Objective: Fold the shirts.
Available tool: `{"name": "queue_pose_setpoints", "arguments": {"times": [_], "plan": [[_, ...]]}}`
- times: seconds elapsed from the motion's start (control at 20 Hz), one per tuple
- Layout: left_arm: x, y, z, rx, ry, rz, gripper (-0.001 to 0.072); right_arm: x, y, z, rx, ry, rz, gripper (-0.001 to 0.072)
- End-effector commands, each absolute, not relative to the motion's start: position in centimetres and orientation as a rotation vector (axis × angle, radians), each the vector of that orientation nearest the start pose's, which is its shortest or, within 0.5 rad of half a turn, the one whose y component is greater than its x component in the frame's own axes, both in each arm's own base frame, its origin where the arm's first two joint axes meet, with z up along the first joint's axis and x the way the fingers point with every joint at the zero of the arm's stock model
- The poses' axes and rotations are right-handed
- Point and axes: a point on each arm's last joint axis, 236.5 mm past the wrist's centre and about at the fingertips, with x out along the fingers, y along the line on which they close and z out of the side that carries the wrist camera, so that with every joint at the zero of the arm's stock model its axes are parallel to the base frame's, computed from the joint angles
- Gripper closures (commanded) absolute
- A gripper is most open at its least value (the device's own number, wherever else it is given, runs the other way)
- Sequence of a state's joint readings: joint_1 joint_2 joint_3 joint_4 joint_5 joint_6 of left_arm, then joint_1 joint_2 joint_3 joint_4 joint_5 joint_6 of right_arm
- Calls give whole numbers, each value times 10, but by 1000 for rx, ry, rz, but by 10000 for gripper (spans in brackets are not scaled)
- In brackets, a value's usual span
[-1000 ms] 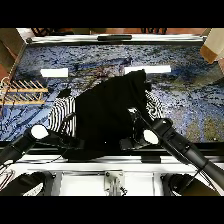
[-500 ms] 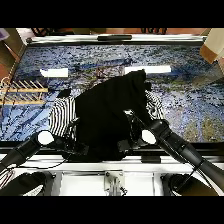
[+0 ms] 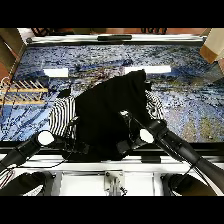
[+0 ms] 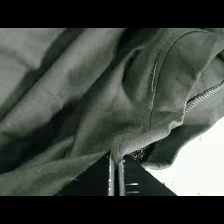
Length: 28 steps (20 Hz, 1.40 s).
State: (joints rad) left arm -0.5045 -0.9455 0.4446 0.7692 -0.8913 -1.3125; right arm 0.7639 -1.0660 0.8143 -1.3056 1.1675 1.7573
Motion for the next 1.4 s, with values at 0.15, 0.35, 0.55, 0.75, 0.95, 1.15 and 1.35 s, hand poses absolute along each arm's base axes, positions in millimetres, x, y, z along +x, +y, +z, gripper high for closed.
{"name": "queue_pose_setpoints", "arguments": {"times": [0.15, 0.35, 0.55, 0.75, 0.95, 1.15, 1.35], "plan": [[162, -241, -61, -294, 1409, -756, 656, 160, 227, -71, -296, 1631, 617, 51], [158, -241, -61, -292, 1423, -763, 656, 182, 199, -78, -361, 1595, 448, 285], [166, -241, -57, -299, 1399, -755, 656, 185, 202, -66, -332, 1599, 416, 644], [212, -236, -21, -349, 1290, -731, 655, 232, 246, 23, -266, 1334, 556, 644], [240, -228, 27, -332, 1221, -775, 656, 223, 248, 69, -217, 1357, 550, 644], [239, -193, 21, -245, 1295, -709, 656, 214, 254, 70, -137, 1404, 537, 645], [260, -167, 8, -229, 1285, -592, 364, 217, 275, 77, -54, 1366, 589, 645]]}}
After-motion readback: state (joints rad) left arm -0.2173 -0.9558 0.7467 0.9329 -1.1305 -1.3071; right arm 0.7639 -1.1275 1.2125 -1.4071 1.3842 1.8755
